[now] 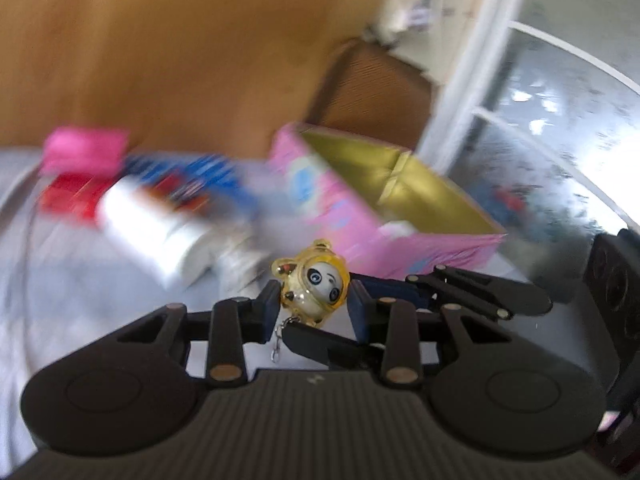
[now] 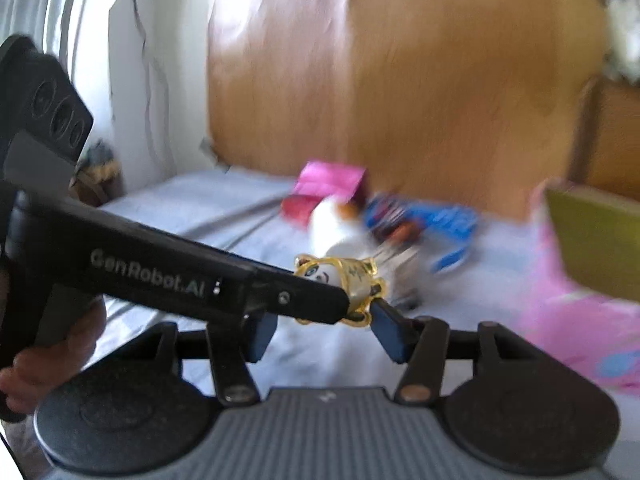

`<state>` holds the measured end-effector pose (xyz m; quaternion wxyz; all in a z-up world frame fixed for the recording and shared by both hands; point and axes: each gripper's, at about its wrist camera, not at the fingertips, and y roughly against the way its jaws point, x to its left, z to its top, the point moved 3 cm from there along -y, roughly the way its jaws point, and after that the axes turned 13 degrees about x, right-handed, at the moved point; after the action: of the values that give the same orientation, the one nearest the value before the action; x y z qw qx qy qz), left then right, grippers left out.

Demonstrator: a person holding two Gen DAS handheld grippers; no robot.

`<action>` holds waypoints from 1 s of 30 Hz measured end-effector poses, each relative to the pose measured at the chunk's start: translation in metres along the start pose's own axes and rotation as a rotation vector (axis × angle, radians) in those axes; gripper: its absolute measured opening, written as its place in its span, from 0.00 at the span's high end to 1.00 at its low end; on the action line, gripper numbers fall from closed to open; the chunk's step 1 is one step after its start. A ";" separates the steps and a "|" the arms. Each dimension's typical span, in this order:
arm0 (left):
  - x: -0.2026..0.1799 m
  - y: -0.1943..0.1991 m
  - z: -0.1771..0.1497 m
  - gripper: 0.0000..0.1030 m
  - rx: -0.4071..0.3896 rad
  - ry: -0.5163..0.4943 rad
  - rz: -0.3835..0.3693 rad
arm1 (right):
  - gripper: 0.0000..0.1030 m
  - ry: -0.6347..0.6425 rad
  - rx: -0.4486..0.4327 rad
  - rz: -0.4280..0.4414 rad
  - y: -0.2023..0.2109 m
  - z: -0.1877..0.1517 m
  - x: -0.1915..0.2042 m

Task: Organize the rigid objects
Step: 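Lower the keychain into the pink tin and open the left gripper, then grasp the white plastic clip with the left gripper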

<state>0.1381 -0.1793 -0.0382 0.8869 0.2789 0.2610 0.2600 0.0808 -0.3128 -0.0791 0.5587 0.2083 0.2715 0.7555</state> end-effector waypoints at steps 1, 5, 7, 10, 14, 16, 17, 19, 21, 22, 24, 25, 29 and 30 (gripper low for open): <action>-0.012 -0.006 0.012 0.63 -0.010 -0.028 -0.020 | 0.49 -0.010 -0.029 -0.032 0.010 0.001 -0.008; -0.053 -0.053 0.060 0.62 -0.014 -0.064 -0.120 | 0.49 -0.091 -0.121 -0.166 0.040 0.009 -0.065; -0.070 -0.087 0.083 0.62 0.029 -0.046 -0.168 | 0.49 -0.146 -0.135 -0.214 0.047 0.010 -0.100; -0.097 -0.137 0.102 0.62 0.089 -0.053 -0.205 | 0.49 -0.243 -0.109 -0.263 0.052 0.003 -0.156; -0.128 -0.189 0.110 0.62 0.140 -0.087 -0.200 | 0.49 -0.350 -0.068 -0.306 0.052 -0.013 -0.216; -0.134 -0.205 0.112 0.62 0.154 -0.067 -0.194 | 0.49 -0.370 -0.054 -0.336 0.049 -0.020 -0.233; -0.136 -0.209 0.111 0.62 0.154 -0.063 -0.185 | 0.49 -0.376 -0.050 -0.347 0.046 -0.021 -0.236; -0.138 -0.208 0.111 0.61 0.138 -0.066 -0.157 | 0.35 -0.390 -0.044 -0.363 0.043 -0.025 -0.243; -0.138 -0.201 0.113 0.61 0.125 -0.068 -0.145 | 0.31 -0.408 -0.058 -0.352 0.041 -0.030 -0.246; -0.136 -0.192 0.113 0.61 0.114 -0.069 -0.149 | 0.32 -0.413 -0.066 -0.350 0.042 -0.031 -0.244; -0.128 -0.166 0.112 0.62 0.068 -0.072 -0.164 | 0.34 -0.432 -0.112 -0.355 0.052 -0.033 -0.241; -0.119 -0.146 0.109 0.61 0.030 -0.067 -0.177 | 0.36 -0.441 -0.141 -0.354 0.056 -0.034 -0.239; -0.063 -0.064 0.077 0.57 -0.072 0.004 -0.167 | 0.40 -0.441 -0.269 -0.312 0.082 -0.032 -0.212; -0.044 -0.044 0.064 0.57 -0.096 0.027 -0.124 | 0.40 -0.414 -0.273 -0.273 0.084 -0.030 -0.198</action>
<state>0.1586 -0.2602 -0.0065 0.9101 0.2156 0.2768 0.2204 0.0581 -0.5271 -0.0500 0.7216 0.2427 0.0728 0.6442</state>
